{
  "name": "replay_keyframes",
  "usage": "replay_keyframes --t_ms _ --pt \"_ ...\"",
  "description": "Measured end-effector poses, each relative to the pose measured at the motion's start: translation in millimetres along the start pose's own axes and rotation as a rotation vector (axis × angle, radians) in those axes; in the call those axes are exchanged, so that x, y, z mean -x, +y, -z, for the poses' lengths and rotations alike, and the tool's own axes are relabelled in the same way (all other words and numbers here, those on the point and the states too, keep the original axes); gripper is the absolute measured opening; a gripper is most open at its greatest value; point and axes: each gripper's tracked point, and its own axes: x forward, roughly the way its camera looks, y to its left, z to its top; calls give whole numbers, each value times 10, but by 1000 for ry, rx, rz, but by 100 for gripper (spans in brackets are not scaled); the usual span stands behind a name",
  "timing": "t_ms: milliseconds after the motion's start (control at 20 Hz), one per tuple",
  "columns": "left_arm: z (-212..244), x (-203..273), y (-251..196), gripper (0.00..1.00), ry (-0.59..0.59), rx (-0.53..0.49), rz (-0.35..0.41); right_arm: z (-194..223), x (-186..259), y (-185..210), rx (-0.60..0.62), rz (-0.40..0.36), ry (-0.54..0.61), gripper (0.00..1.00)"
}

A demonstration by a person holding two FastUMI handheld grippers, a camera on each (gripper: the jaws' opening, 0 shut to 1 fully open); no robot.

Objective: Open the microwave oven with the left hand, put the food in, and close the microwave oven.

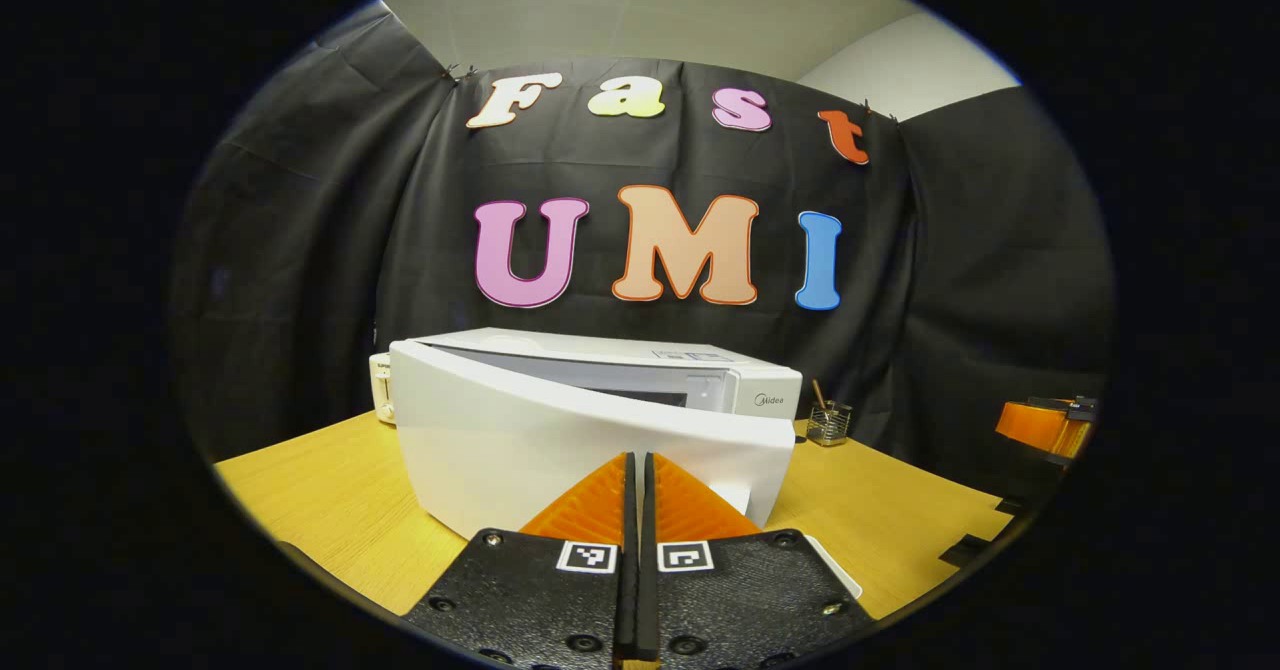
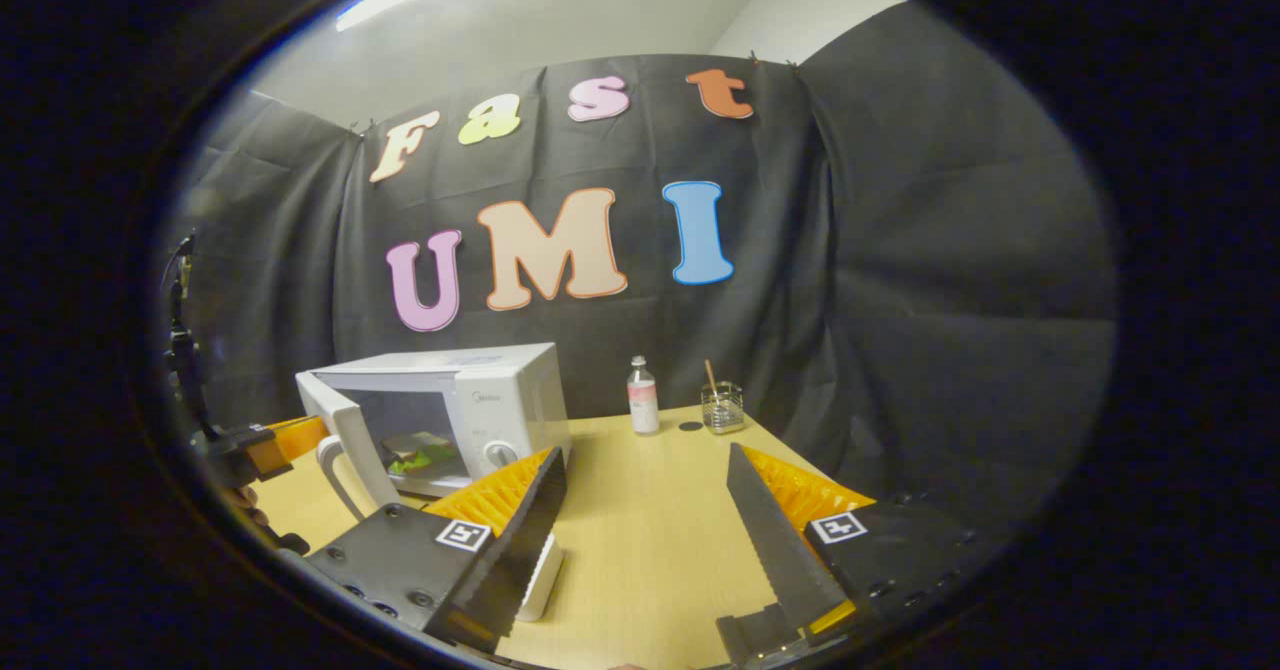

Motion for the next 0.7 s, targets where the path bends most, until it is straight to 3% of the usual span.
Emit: replay_keyframes --t_ms 400,700 --pt "74 -402 -71 1 16 -24 5 127 -104 -54 16 30 33 92" --pt "133 -700 -110 1 19 3 8 167 -171 48 -19 -5 39 92"
